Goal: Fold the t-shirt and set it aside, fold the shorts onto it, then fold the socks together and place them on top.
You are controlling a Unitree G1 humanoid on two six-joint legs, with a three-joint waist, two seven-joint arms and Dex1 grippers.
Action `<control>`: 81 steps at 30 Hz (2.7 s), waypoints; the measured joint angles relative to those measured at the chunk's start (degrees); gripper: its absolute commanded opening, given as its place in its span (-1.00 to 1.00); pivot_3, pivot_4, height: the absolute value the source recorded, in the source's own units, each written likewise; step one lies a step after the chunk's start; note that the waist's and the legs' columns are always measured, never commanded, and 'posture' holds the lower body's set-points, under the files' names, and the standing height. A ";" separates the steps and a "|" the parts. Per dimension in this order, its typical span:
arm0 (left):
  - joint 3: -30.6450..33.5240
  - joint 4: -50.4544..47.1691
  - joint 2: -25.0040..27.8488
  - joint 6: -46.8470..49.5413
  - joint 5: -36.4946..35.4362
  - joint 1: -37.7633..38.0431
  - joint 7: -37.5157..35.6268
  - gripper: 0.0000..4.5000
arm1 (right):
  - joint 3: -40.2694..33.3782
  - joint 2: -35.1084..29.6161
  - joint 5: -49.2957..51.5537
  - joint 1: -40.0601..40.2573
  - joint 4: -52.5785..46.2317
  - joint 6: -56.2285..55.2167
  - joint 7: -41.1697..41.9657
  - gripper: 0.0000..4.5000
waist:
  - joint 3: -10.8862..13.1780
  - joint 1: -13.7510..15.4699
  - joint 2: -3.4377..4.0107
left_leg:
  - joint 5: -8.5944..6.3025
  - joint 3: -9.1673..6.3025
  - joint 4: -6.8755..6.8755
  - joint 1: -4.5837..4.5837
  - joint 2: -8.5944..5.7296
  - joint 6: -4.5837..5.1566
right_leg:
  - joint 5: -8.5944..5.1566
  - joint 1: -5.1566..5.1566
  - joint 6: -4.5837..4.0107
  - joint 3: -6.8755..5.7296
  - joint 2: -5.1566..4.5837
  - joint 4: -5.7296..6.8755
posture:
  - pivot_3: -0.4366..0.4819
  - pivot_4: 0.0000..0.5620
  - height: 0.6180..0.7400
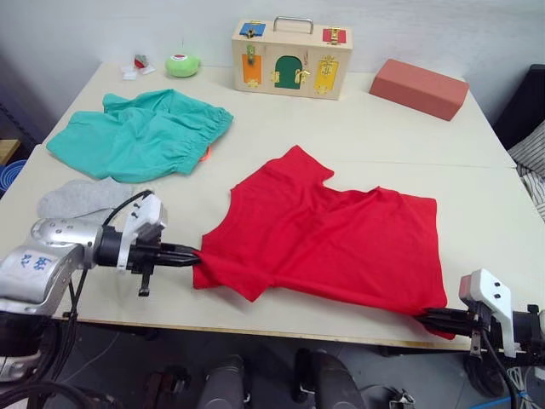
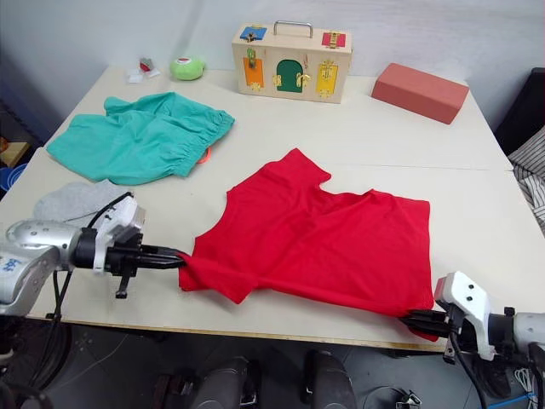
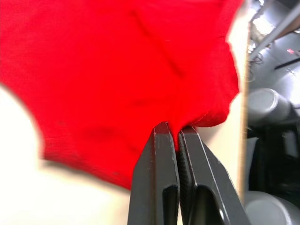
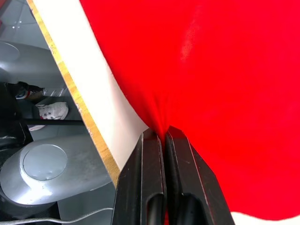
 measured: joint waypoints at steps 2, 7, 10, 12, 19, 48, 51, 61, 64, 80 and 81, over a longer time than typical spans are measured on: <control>-1.36 1.43 -0.58 -0.40 1.10 -0.82 0.02 -0.99 | 0.71 0.20 0.03 -1.49 0.05 0.59 -0.41 -1.00 | 0.01 -0.06 -0.01 | 0.03 0.00 0.01 0.00 0.00 -0.06 | 0.00 0.00 0.01 0.00 0.00 0.00 | -0.05 -0.47 1.00; -3.54 5.95 -3.77 -2.19 4.04 -2.58 1.10 -0.99 | 3.98 2.65 -1.29 -4.42 0.16 0.90 -2.58 -1.00 | 0.01 0.04 -0.01 | 0.15 0.00 0.03 -0.05 -0.02 -0.24 | 0.01 -0.05 0.02 0.00 0.01 0.04 | -0.05 -0.47 1.00; -3.83 7.53 -5.99 -2.91 5.33 -2.71 2.54 -0.99 | 5.08 4.18 -1.82 -5.26 0.12 0.96 -4.36 -1.00 | 0.01 0.04 -0.02 | 0.16 0.00 0.07 -0.06 -0.02 -0.24 | 0.02 -0.04 0.04 0.00 0.00 0.06 | -0.05 -0.47 1.00; -3.81 7.52 -6.75 -3.01 5.68 -2.72 3.24 -0.99 | 5.14 5.20 -1.80 -5.28 -0.07 1.35 -5.71 -1.00 | 0.01 0.03 -0.02 | 0.16 -0.01 0.07 -0.06 -0.02 -0.24 | 0.02 -0.04 0.04 0.00 0.00 0.08 | -0.05 -0.47 1.00; -2.43 8.03 -8.36 -2.96 5.76 -2.45 6.55 -0.33 | 2.59 7.97 -1.05 -3.14 -1.60 2.29 -8.84 -0.28 | 0.01 -0.04 -0.02 | 0.18 0.00 0.08 -0.03 -0.02 -0.23 | 0.02 -0.04 0.04 0.03 -0.01 0.14 | -0.05 -0.47 1.00; -10.63 -1.18 -17.56 -25.16 13.48 7.01 4.52 -0.98 | 12.59 22.30 -15.42 -2.36 -5.10 -21.63 -14.95 -1.00 | -0.04 -0.10 -0.02 | 0.18 0.05 0.05 0.04 -0.07 -0.15 | 0.06 -0.01 0.12 0.10 -0.04 0.10 | -0.05 -0.47 1.00; -10.86 1.93 -18.55 -26.09 15.34 5.51 6.94 -0.98 | 11.34 21.23 -15.56 -2.47 -2.55 -22.77 -15.41 -1.00 | -0.05 -0.01 -0.02 | 0.16 0.04 0.05 0.04 -0.07 -0.07 | 0.06 0.00 0.12 0.08 -0.04 0.11 | -0.05 -0.47 1.00; -5.47 7.02 -22.54 -23.20 12.61 3.07 12.67 -0.98 | 0.84 18.84 -14.05 -0.84 6.79 -27.56 -15.25 -1.00 | -0.05 -0.01 -0.02 | 0.10 0.02 0.07 0.07 -0.09 0.14 | 0.06 0.04 0.12 0.06 -0.07 0.17 | -0.05 -0.47 1.00; -4.30 7.00 -23.28 -20.56 11.07 2.03 13.79 -0.98 | 0.78 18.61 -14.39 -1.15 9.51 -27.96 -15.44 -1.00 | -0.05 -0.11 -0.02 | 0.11 0.04 0.07 0.10 -0.09 0.11 | 0.06 0.04 0.12 0.08 -0.07 0.20 | -0.05 -0.47 1.00; 2.26 -1.64 -14.66 -16.61 6.11 11.22 10.96 -0.98 | 0.32 18.42 -6.29 4.43 -3.06 -21.75 -14.81 -1.00 | -0.07 0.11 0.07 | 0.04 0.00 0.02 0.13 -0.04 0.09 | 0.03 0.09 0.07 0.08 -0.08 0.12 | -0.05 -0.47 1.00; 1.47 -1.36 -14.95 -16.75 7.23 11.68 11.84 -0.98 | 1.59 18.53 -7.84 4.60 -2.76 -22.17 -15.01 -1.00 | -0.07 0.18 0.07 | 0.04 -0.01 0.02 0.13 -0.06 0.10 | 0.03 0.09 0.08 0.08 -0.10 0.10 | -0.05 -0.47 1.00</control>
